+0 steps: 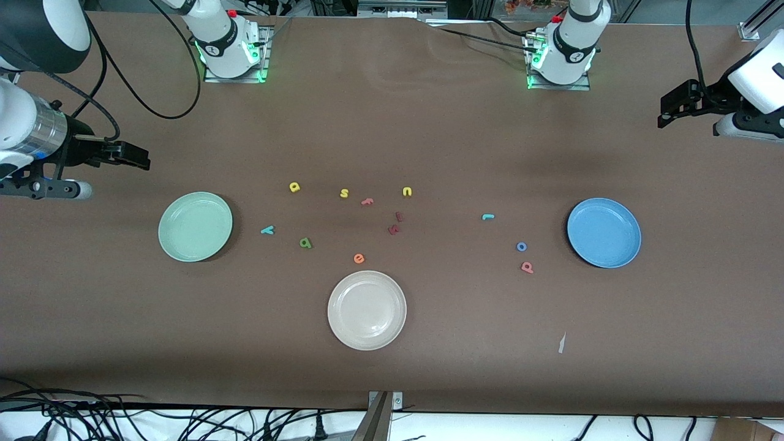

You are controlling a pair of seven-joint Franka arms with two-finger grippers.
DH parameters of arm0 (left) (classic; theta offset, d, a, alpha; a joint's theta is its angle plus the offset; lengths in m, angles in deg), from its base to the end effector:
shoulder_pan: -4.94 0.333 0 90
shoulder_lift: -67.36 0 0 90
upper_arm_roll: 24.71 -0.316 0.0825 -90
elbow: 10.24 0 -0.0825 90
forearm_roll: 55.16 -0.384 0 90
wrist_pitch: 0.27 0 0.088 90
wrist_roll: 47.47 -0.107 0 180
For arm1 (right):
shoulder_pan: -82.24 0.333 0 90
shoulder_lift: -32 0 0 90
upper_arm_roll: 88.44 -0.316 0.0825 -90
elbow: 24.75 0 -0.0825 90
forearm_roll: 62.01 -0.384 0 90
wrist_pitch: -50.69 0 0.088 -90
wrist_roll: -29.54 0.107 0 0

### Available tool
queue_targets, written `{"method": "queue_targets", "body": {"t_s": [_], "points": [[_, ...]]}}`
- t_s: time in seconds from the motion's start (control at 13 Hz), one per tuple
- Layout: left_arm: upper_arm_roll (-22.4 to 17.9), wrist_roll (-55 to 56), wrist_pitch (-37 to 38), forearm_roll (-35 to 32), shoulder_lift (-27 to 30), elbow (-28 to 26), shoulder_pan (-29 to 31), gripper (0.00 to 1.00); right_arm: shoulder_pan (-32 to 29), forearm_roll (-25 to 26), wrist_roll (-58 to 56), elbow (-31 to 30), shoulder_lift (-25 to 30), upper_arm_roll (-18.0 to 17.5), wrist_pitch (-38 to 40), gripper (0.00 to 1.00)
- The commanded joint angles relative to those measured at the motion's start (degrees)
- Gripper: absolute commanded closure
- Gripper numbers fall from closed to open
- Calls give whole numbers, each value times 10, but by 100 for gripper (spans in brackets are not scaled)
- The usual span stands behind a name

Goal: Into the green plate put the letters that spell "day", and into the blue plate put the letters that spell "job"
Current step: 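Grasp the yellow d and blue o with the right and left grippers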

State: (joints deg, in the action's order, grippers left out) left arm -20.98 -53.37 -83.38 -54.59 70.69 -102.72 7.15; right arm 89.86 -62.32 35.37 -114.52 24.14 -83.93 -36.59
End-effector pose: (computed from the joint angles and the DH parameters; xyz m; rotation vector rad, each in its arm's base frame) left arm 0.5228 -0.0161 0.6257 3.1205 -0.2029 -0.1647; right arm 0.5827 0.0350 0.5447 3.1088 -0.0745 -0.2795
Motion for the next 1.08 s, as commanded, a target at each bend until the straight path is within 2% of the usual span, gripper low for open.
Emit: {"method": "queue_targets", "body": {"t_s": [0.0, 0.08, 0.31, 0.46, 0.62, 0.69, 0.85, 1.0], "points": [[0, 4, 10, 3, -7, 17, -5, 0, 0, 4, -2, 2, -17, -3, -3, 0], [1, 5, 10, 3, -6, 17, -6, 0, 0, -1, -4, 4, -55, -3, 4, 0], [1, -1, 10, 5, -7, 16, -6, 0, 2, -16, -3, 13, -65, -5, 0, 0], [0, -3, 11, 5, -7, 16, -4, 0, 27, -19, 8, -3, -67, -5, -21, 0], [0, -3, 12, 9, -11, 15, -1, 0, 43, -19, 67, -48, -55, -17, -65, 0], [1, -2, 10, 8, -17, 8, -1, 0, 44, -19, 91, -71, -46, -41, -82, 0], [0, -2, 4, 8, -59, -1, 2, 0, 44, -19, 111, -121, -31, -64, -119, 0], [1, -3, -30, 11, -68, -25, -3, 0, 44, -19, 131, -214, 7, -92, -200, 0]]}}
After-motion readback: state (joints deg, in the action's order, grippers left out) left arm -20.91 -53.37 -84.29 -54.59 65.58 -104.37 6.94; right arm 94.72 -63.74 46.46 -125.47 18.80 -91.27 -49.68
